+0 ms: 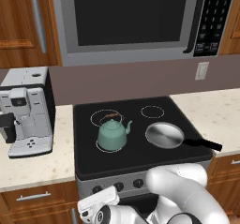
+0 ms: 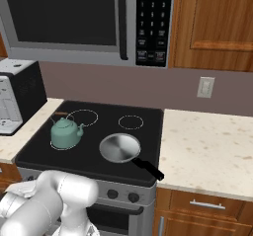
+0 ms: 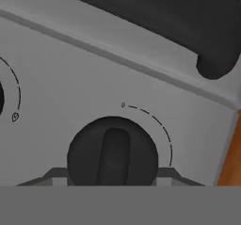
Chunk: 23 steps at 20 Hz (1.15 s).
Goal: Pick the kettle from the counter and place it on a stove burner. Then turn the burner on.
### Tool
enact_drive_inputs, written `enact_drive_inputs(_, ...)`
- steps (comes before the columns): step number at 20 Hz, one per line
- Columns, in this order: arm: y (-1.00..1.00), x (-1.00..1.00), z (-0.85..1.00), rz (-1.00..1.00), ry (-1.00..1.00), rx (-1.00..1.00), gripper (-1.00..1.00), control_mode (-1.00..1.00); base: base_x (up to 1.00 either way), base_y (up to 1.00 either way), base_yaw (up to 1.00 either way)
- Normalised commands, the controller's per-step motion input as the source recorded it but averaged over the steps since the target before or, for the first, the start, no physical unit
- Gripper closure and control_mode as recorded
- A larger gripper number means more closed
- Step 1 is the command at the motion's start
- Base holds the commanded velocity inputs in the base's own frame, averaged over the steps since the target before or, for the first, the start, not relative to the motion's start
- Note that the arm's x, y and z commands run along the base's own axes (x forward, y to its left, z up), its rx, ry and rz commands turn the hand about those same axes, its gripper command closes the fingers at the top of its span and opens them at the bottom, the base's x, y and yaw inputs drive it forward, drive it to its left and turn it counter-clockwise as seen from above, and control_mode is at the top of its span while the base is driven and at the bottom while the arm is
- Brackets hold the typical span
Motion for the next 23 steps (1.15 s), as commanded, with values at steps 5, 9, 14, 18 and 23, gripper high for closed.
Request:
enact_drive_inputs(5, 0.01, 0.0, 0.0, 0.0, 0.14, -0.25, 1.0, -1.0, 0.0, 0.0, 0.0)
enact_drive_inputs(9, 0.05, 0.0, 0.0, 0.0, 0.16, -0.26, 1.0, -1.0, 0.0, 0.0, 0.0)
enact_drive_inputs(14, 0.08, 0.0, 0.0, 0.0, 0.1, -0.26, 1.0, -1.0, 0.0, 0.0, 0.0)
enact_drive_inputs(18, 0.14, 0.0, 0.0, 0.0, 0.02, -0.26, 1.0, -1.0, 0.0, 0.0, 0.0)
enact_drive_inputs(23, 0.17, 0.0, 0.0, 0.0, 0.0, -0.26, 1.0, -1.0, 0.0, 0.0, 0.0)
